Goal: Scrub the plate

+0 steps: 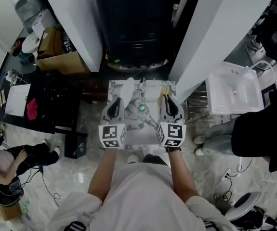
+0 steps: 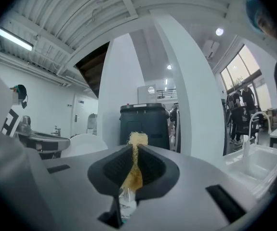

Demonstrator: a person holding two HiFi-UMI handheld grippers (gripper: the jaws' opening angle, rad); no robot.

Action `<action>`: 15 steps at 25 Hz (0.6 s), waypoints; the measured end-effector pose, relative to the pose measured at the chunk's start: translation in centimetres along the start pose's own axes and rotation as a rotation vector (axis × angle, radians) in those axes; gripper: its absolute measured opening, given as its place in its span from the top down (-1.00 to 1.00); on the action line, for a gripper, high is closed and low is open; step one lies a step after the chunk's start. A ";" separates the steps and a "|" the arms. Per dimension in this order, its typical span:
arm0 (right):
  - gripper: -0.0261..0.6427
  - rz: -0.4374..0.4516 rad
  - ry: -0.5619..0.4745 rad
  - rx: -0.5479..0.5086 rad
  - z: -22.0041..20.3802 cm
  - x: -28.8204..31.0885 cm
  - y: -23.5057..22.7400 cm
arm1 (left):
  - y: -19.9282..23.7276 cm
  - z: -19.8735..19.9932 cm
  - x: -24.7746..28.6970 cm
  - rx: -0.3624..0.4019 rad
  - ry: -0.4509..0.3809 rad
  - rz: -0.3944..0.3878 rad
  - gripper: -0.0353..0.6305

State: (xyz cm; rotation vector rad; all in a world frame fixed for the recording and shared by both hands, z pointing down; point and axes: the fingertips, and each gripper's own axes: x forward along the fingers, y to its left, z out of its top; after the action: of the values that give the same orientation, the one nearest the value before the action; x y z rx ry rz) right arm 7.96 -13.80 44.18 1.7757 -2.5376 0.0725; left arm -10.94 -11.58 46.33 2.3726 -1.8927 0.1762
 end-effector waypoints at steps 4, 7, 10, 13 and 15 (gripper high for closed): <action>0.82 0.016 -0.008 -0.027 0.8 0.0 0.7 | 0.1 2.5 0.3 0.061 -0.057 0.005 0.84; 0.82 0.012 -0.020 -0.033 1.3 -0.2 0.8 | 0.0 3.4 0.4 0.065 -0.075 -0.001 0.84; 0.82 0.001 -0.033 -0.034 1.6 -0.4 0.6 | -0.4 3.4 0.4 0.065 -0.076 -0.013 0.84; 0.82 -0.015 -0.041 -0.044 1.9 -0.6 0.3 | -1.1 3.2 0.3 0.074 -0.067 -0.026 0.84; 0.82 -0.019 -0.048 -0.044 2.1 -0.7 0.3 | -1.5 3.3 0.3 0.075 -0.066 -0.038 0.84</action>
State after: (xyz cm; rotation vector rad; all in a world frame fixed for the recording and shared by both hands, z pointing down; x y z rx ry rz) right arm 7.93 -13.21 42.02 1.8064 -2.5332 -0.0264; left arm -9.29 -12.06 43.13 2.4907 -1.9000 0.1710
